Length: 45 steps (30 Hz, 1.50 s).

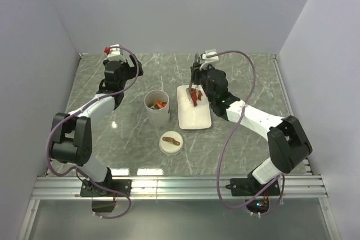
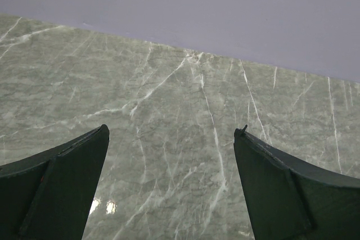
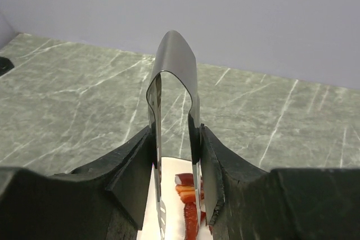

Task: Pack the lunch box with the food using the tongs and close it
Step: Pick up the food using the clamp

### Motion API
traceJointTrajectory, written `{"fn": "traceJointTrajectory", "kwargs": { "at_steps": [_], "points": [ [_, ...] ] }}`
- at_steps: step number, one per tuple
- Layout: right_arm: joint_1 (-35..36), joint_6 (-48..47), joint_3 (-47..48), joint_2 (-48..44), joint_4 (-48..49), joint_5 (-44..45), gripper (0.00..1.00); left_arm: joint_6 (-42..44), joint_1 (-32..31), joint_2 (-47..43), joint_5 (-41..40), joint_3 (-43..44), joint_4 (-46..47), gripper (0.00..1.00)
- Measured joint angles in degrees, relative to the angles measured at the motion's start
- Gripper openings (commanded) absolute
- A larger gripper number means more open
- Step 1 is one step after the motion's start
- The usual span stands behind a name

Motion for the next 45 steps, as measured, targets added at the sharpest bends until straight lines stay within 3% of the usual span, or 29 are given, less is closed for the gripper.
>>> {"fn": "traceJointTrajectory", "kwargs": {
  "at_steps": [21,24,28,34,45],
  "points": [
    [-1.4,3.4,-2.8,2.4,0.4,2.5,0.43,0.0,0.0,0.0,0.0,0.0,0.0,0.99],
    [-1.4,3.6,-2.7,2.9,1.3,2.5,0.40,0.0,0.0,0.0,0.0,0.0,0.0,0.99],
    [-1.5,3.7,-2.3,3.8,1.9,2.6,0.28,0.0,0.0,0.0,0.0,0.0,0.0,0.99],
    [-1.5,4.0,-2.0,3.8,1.6,2.7,0.17,0.0,0.0,0.0,0.0,0.0,0.0,0.99],
    [-1.5,1.1,-4.3,-7.5,-4.1,2.9,0.16,0.0,0.0,0.0,0.0,0.0,0.0,0.99]
  ]
}}
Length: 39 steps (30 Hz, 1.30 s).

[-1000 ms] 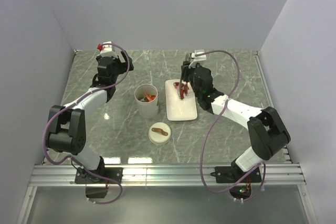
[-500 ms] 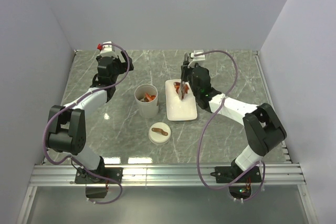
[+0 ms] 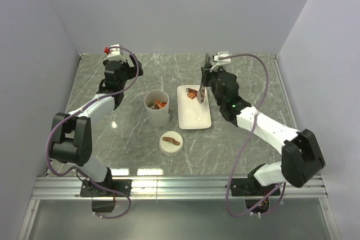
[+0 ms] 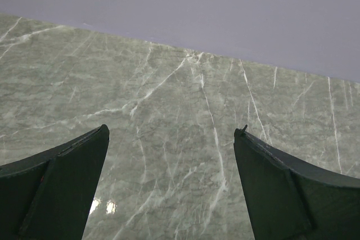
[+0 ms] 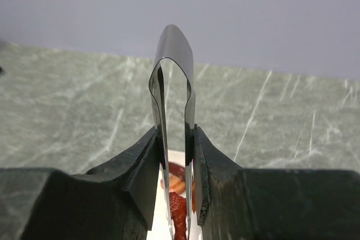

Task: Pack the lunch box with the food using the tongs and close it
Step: Pick up the food using the clamp, then place the food into the lunch box

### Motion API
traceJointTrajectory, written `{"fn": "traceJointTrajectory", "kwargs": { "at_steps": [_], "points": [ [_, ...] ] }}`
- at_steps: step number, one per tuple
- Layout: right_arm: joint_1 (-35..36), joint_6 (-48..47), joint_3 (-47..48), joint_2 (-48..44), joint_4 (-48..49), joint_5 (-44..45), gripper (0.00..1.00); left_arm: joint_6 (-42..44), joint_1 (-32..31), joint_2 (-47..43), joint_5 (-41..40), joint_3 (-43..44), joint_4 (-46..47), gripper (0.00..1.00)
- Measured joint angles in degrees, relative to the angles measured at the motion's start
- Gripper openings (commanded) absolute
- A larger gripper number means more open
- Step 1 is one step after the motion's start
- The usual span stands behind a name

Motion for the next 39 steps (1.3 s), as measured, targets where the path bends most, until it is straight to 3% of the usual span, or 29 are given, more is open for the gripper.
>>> {"fn": "traceJointTrajectory", "kwargs": {
  "at_steps": [7,23,36,39],
  "points": [
    [0.0,-0.4,0.7,-7.5,0.9,-8.6,0.16,0.0,0.0,0.0,0.0,0.0,0.0,0.99],
    [6.4,1.1,12.2,-1.1,2.0,-36.8,0.16,0.0,0.0,0.0,0.0,0.0,0.0,0.99],
    [6.7,1.8,16.4,5.6,2.8,-43.1,0.17,0.0,0.0,0.0,0.0,0.0,0.0,0.99],
    [6.7,1.8,17.8,6.9,2.7,-43.5,0.24,0.0,0.0,0.0,0.0,0.0,0.0,0.99]
  ]
}}
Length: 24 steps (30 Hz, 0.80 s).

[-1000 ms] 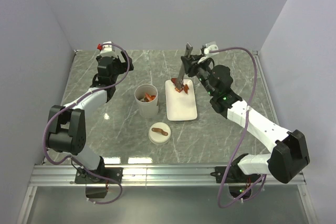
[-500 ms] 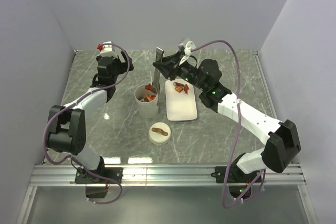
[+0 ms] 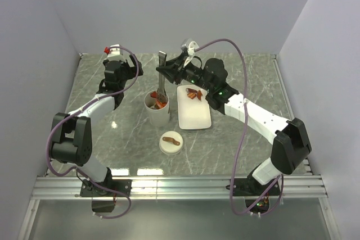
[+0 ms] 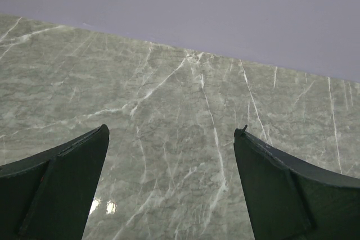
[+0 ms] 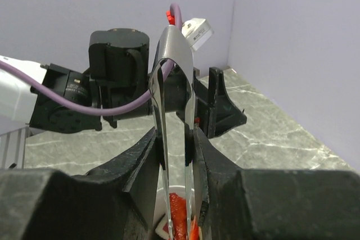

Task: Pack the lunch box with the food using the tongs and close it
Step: Place the food into the lunch box

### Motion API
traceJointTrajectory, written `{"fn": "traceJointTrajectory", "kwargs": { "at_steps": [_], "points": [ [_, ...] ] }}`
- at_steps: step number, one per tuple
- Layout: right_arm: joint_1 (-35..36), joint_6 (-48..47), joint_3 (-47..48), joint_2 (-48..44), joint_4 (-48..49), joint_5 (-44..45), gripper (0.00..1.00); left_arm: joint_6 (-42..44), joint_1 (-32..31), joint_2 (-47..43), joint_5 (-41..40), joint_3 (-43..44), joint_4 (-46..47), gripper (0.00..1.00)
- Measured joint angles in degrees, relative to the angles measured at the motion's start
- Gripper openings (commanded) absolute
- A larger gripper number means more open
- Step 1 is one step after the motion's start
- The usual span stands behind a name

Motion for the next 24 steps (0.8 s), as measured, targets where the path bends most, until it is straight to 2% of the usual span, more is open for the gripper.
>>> {"fn": "traceJointTrajectory", "kwargs": {
  "at_steps": [4,7,17,24],
  "points": [
    [0.0,0.0,0.9,0.6,0.0,0.0,0.38,0.0,0.0,0.0,0.0,0.0,0.0,1.00],
    [0.0,0.0,1.0,0.6,0.1,0.0,0.42,0.0,0.0,0.0,0.0,0.0,0.0,0.99],
    [0.0,0.0,0.9,0.6,1.3,0.3,0.40,0.0,0.0,0.0,0.0,0.0,0.0,1.00],
    [-0.1,-2.1,-4.1,-3.7,3.0,6.5,0.38,0.0,0.0,0.0,0.0,0.0,0.0,0.99]
  ]
}}
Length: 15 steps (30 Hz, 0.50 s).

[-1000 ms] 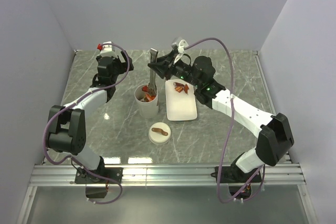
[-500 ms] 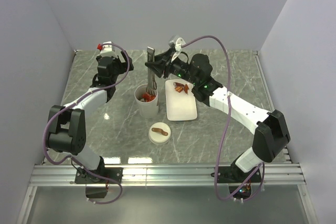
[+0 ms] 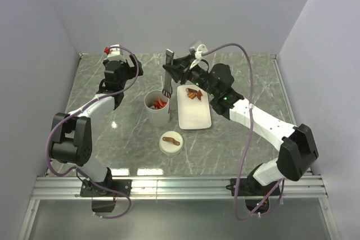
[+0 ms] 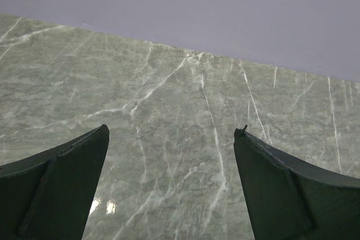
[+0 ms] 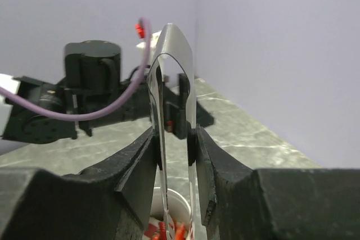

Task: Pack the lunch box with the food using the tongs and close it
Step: Place the food into the lunch box, then pick up the food using the clamp

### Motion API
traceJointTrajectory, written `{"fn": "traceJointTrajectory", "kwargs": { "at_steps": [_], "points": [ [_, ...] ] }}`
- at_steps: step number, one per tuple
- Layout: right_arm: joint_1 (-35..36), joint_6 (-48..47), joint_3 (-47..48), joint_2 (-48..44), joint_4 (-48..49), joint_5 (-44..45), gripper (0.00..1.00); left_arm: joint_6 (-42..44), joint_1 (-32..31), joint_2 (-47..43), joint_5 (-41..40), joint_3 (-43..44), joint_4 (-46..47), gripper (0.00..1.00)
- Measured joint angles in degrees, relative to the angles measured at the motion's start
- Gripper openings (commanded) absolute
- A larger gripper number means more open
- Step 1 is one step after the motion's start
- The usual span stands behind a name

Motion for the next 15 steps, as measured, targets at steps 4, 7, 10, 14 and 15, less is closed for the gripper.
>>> {"fn": "traceJointTrajectory", "kwargs": {
  "at_steps": [4,7,10,14,15],
  "points": [
    [-1.5,-1.0,-2.9,-2.8,1.4,3.8,0.38,0.0,0.0,0.0,0.0,0.0,0.0,0.99],
    [-4.8,-1.2,-4.2,-3.4,2.8,5.8,0.38,0.0,0.0,0.0,0.0,0.0,0.0,0.99],
    [-8.1,-1.1,-4.4,-2.0,3.7,7.1,0.39,0.0,0.0,0.0,0.0,0.0,0.0,0.99],
    [-10.9,-1.1,-3.8,3.0,4.5,8.5,0.40,0.0,0.0,0.0,0.0,0.0,0.0,0.99],
    [-11.2,-1.1,-3.4,4.7,4.4,8.7,0.41,0.0,0.0,0.0,0.0,0.0,0.0,1.00]
  ]
}}
